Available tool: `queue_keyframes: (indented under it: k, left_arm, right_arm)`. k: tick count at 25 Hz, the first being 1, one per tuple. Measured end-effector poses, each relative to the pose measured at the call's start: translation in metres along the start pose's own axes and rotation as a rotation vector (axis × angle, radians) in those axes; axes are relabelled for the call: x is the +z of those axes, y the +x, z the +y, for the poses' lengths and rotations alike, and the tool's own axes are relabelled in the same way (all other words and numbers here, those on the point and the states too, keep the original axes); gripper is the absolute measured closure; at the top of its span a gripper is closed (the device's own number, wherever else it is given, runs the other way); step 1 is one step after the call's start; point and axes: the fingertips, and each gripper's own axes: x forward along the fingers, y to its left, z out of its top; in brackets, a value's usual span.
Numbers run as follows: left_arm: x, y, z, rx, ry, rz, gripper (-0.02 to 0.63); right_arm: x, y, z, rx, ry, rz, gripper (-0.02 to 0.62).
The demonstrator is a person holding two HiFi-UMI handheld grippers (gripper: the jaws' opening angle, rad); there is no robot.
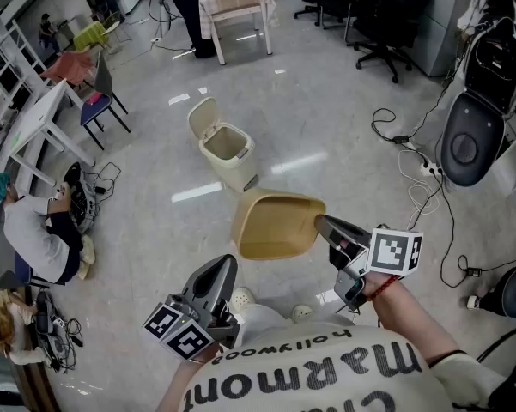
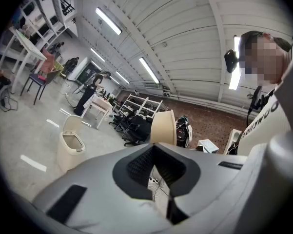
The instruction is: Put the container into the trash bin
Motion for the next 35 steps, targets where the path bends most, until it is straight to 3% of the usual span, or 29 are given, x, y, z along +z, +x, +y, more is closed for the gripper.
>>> queue_keyframes:
  k: [12, 18, 23, 29, 32, 35]
  left_arm:
    - [-0.019, -0.004, -0.022, -0.006, -0.013, 0.025, 0.617]
    - [0.007, 0.004, 0.011, -0.083, -0.026, -0.045, 0.617]
    - [0.007, 0.003, 0.056, -0.071, -0.057, 0.040, 0.617]
    - [0.040, 0.048, 0.103, -0.086, -0.033, 0.149, 0.617]
    - [0.066, 0.084, 0.126, -0.104, -0.032, 0.157, 0.617]
    - [0.090, 0.089, 0.142, -0.116, -0.025, 0.143, 0.617]
  right_arm:
    - [-0.025, -0.021, -0.006, -0.004, 0.011, 0.034, 0.584]
    - [-0.035, 0.025, -0.023, -0.049, 0.090, 0.066, 0.584]
    - [-0.058, 0.055, -0.034, -0.087, 0.181, 0.059, 0.584]
    - [-0.010, 0.093, -0.040, -0.138, 0.196, -0.002, 0.584]
    - [0.031, 0.121, -0.047, -0.154, 0.206, -0.025, 0.584]
    - [0.045, 0.140, -0.038, -0.174, 0.194, -0.024, 0.584]
